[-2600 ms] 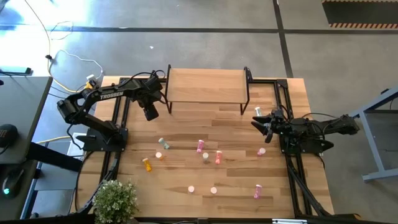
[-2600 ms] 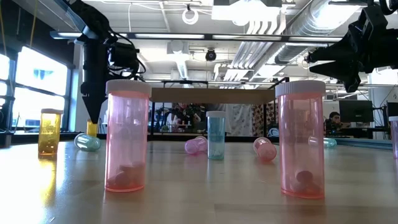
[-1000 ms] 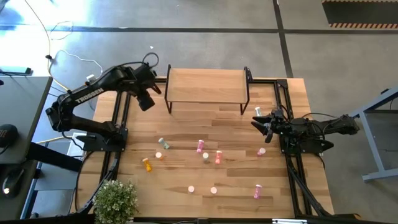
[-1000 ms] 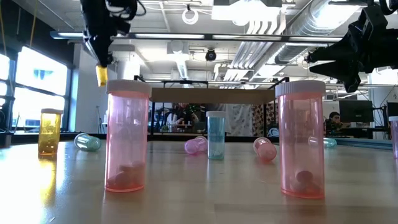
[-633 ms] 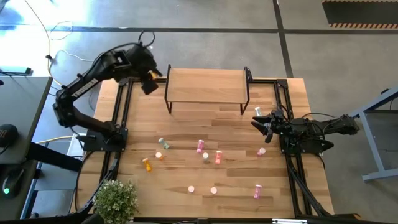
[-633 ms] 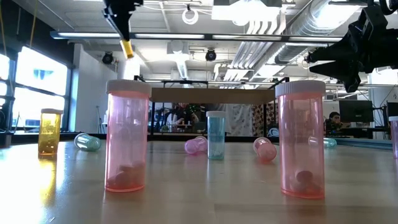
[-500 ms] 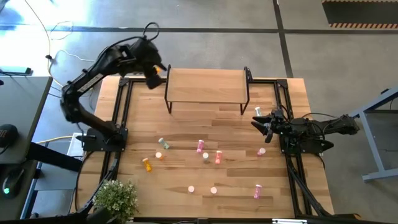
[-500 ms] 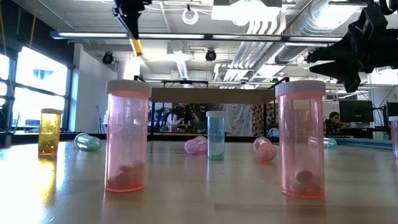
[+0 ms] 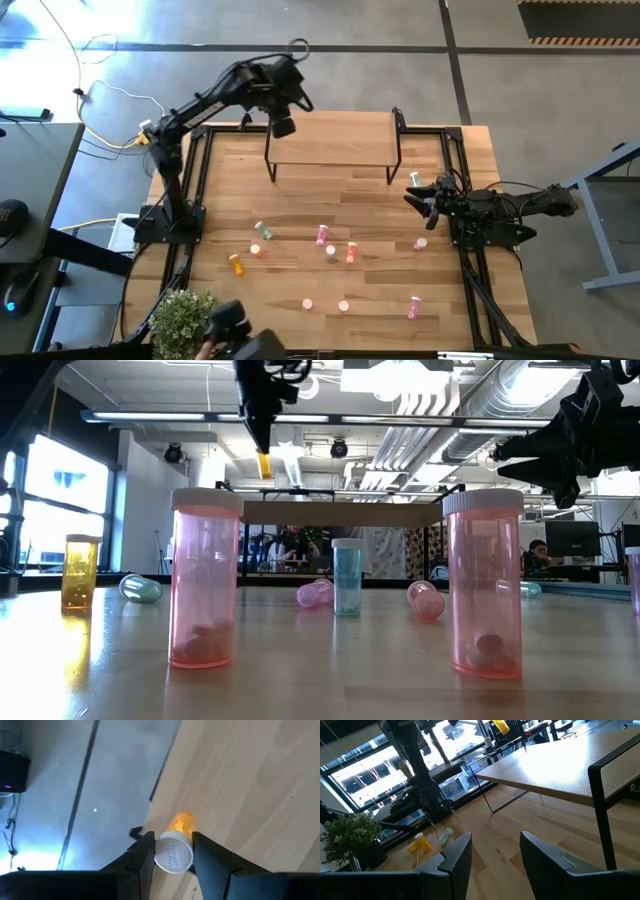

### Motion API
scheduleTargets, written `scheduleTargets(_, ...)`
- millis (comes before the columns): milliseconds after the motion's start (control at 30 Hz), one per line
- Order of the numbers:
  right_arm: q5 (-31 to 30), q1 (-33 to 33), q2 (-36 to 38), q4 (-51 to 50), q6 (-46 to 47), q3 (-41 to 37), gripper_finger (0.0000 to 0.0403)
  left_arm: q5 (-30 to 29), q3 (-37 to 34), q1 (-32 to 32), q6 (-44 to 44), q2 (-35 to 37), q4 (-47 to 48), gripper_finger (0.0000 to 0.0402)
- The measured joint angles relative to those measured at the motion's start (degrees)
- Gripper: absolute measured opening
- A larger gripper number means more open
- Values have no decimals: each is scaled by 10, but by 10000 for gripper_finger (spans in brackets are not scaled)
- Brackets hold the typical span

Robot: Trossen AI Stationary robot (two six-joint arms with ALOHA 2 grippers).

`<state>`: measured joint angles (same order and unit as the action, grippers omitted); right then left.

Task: Pick and place medicine bottles onto shelf by color
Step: Put the top orange pill bottle on the shelf

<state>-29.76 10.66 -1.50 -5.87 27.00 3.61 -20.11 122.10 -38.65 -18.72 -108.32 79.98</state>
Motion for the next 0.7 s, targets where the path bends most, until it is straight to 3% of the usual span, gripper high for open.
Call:
scheduleTargets(233, 0, 0, 0, 0, 0, 0, 158, 5, 17, 5, 0, -47, 22, 109)
scheduleTargets(700, 0, 0, 0, 1, 1, 0, 158, 20, 18, -11, 0, -75, 39, 109)
